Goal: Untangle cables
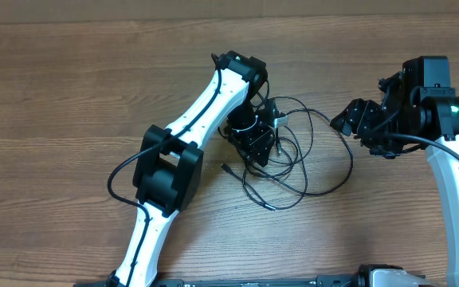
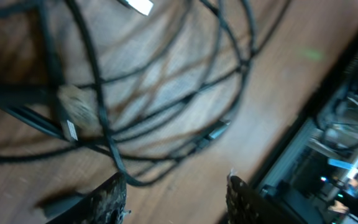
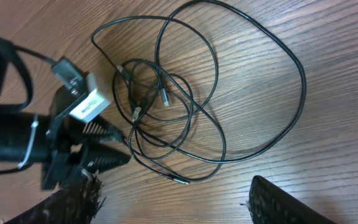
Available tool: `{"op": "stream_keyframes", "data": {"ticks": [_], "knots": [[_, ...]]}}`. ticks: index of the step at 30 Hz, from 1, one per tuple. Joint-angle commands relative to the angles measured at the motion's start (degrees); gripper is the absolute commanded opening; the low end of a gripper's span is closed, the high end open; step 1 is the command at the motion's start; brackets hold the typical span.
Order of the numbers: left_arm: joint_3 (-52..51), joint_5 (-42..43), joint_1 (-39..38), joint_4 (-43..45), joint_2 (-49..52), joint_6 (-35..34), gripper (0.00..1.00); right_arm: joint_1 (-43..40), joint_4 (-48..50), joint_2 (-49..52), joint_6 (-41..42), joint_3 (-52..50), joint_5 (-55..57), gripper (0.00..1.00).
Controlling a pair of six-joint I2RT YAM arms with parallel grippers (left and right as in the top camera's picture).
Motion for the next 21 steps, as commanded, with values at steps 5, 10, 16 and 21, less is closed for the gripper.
{"op": "stream_keyframes", "data": {"ticks": [5, 10, 16, 21], "knots": [[0.79, -2.29, -0.28, 2.43, 4.48, 0.2, 0.53, 0.0, 0.17, -0.26, -1.09, 1.2, -0.09, 0.76], [0.79, -2.32, -1.57, 3.06, 5.99, -0.5, 0.48, 0.0, 0.17, -0.26, -1.09, 1.2, -0.09, 0.76], [0.79, -9.33, -2.19, 7.3, 6.16, -9.25, 0.4, 0.02, 0.17, -0.26, -1.09, 1.2, -0.09, 0.76], [0.79, -11.28, -2.25, 10.36, 6.19, -16.9, 0.13, 0.02, 0.17, -0.26, -1.09, 1.18, -0.09, 0.76]]}}
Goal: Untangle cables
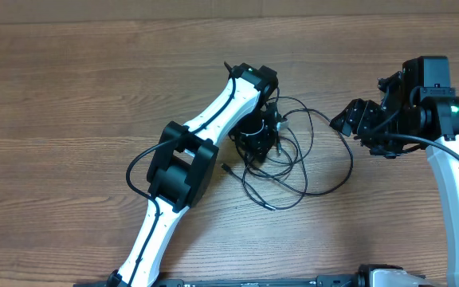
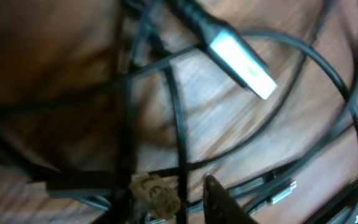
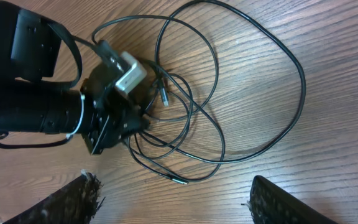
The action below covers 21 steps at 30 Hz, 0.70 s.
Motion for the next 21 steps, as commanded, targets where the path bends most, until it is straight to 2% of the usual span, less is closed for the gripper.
{"op": "stream_keyframes", "data": {"ticks": [1, 6, 12, 21], "knots": [[0.9, -2.54, -0.07, 0.76, 0.63, -7.63, 0.05, 0.02, 0.15, -0.26, -0.39, 1.18, -0.09, 0.76], [5.42, -2.51, 0.7, -1.77, -3.96, -10.25, 0.04, 0.02, 0.39, -0.26, -0.39, 1.18, -0.2, 0.76], [13.9, -2.54, 2.19, -0.22, -17.51, -15.98, 0.04, 0.13, 1.68, -0.26, -0.85, 1.18, -4.74, 0.75], [14.58, -1.36, 3.56, 0.68, -32.28, -18.51, 0.04, 0.15, 5.38, -0.26, -0.85, 1.18, -14.38, 0.74]]}}
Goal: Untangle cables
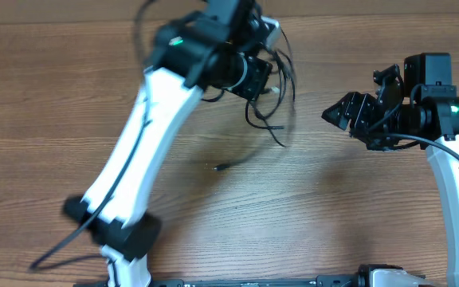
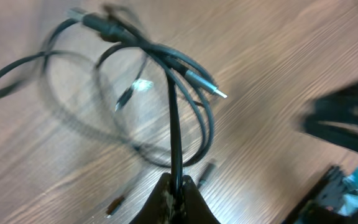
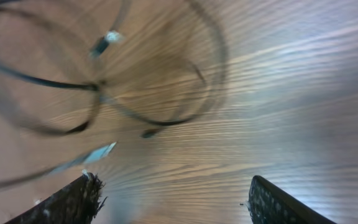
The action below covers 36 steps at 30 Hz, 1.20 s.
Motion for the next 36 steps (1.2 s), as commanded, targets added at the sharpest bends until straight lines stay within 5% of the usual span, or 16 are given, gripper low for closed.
{"op": "stream_keyframes", "data": {"ticks": [1, 8, 15, 26, 36], "knots": [[0.13, 1.79, 0.39, 0.24, -2.99, -2.05, 0.04, 0.22, 1.46, -0.26, -0.55, 1.18, -7.08, 0.74], [0.13, 4.57, 3.08, 0.2, -7.39, -4.9, 0.04, 2.43, 5.4, -0.26, -1.99, 1.2, -16.13, 0.71], [0.11, 21.57, 8.72, 0.0, -7.26, -5.53, 0.04, 6.75, 9.55, -0.26, -1.75, 1.2, -16.85, 0.66], [0.11, 39.19, 12.39, 0.11, -7.26, -5.49, 0.04, 17.88, 15.04, 3.67, 10.56, 0.74, 6.03, 0.58], [0.13, 46.56, 13.66, 0.0, -7.28, -5.49, 0.04, 18.12, 17.53, 8.15, 10.51, 0.74, 11.08, 0.5]]}}
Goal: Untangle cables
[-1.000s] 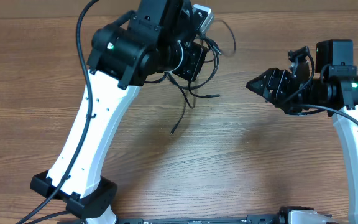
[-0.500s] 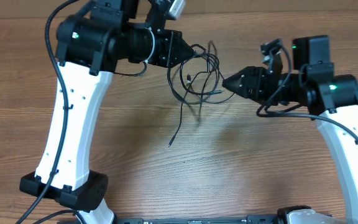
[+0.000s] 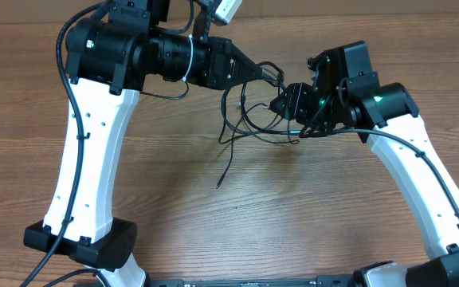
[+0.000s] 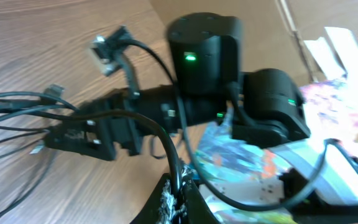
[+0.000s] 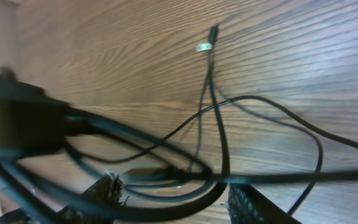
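Note:
A tangle of thin black cables (image 3: 249, 119) hangs above the wooden table, with one loose end (image 3: 218, 185) trailing down to the left. My left gripper (image 3: 253, 73) is raised at the top middle and holds the bundle up. In the left wrist view that left gripper (image 4: 178, 186) is shut on one black cable (image 4: 166, 134). My right gripper (image 3: 281, 105) is up against the bundle from the right. In the right wrist view the right gripper (image 5: 176, 199) is open, and cable loops (image 5: 216, 143) cross between its fingers. A plug end (image 5: 211, 34) dangles below them.
The wooden table (image 3: 373, 239) lies under both arms. My left arm's base (image 3: 78, 239) stands at the front left. Beyond the table's edge the left wrist view shows coloured clutter (image 4: 328, 81).
My left gripper has moved right with the cables and points toward the right arm. My right gripper has moved left from beside the bundle into it, and loops now pass between its open fingers.
The cables lay tangled on the table with my left gripper open just over them and the right gripper waiting off to the right. Then the left gripper was down in the tangle. Then it was shut on a cable and lifted, and now the right gripper has reached the hanging bundle.

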Available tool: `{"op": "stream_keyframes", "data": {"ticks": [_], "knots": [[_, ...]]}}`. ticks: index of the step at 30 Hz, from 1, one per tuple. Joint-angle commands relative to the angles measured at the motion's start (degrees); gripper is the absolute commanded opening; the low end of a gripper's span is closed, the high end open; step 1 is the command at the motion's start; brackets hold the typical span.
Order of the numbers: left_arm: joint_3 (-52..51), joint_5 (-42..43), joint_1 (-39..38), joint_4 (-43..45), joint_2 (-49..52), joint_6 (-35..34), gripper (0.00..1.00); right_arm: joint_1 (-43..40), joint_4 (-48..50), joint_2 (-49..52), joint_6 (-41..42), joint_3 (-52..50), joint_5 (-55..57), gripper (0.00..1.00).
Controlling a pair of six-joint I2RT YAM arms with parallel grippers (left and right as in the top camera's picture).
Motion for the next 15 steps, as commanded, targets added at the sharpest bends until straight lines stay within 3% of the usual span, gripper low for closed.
{"op": "stream_keyframes", "data": {"ticks": [1, 4, 8, 15], "knots": [[0.07, 6.8, 1.66, 0.22, -1.77, -0.15, 0.04, 0.13, 0.37, 0.07, 0.66, 0.74, 6.67, 0.47], [0.07, 11.1, 4.26, 0.24, -1.77, -0.15, 0.04, -0.22, 0.35, 0.07, 0.63, 0.74, 11.47, 0.24], [0.07, 13.27, 6.82, 0.17, -1.79, -0.15, 0.04, -0.72, 0.35, 0.07, 0.09, 0.74, 12.59, 0.05], [0.07, 11.56, 8.28, 0.2, -1.79, -0.11, 0.04, -0.87, -0.33, 0.07, -0.87, 0.74, 11.5, 0.04]]}}
